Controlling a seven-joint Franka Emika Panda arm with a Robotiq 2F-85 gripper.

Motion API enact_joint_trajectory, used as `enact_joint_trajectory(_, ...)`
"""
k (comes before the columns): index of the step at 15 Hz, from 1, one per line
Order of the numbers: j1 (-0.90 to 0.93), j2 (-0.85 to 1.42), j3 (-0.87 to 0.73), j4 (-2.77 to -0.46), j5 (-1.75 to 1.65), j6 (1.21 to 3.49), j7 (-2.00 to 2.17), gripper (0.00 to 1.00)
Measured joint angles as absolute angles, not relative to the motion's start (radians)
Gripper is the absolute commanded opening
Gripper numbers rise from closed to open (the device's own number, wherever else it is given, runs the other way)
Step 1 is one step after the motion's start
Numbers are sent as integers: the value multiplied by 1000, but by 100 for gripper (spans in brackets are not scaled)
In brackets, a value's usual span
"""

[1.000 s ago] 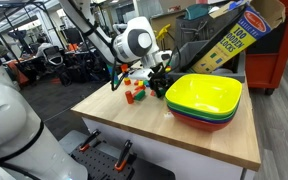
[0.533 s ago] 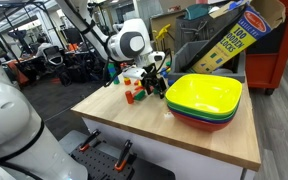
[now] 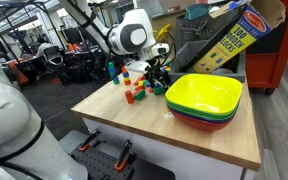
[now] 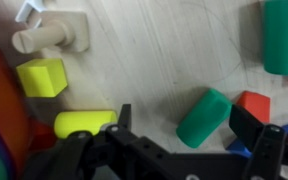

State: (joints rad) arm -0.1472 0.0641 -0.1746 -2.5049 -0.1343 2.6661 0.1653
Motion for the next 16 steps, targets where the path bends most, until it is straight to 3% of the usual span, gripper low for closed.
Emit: enact_joint_trajectory(16,-149,162,-278,-2471,-424,2723,345,100)
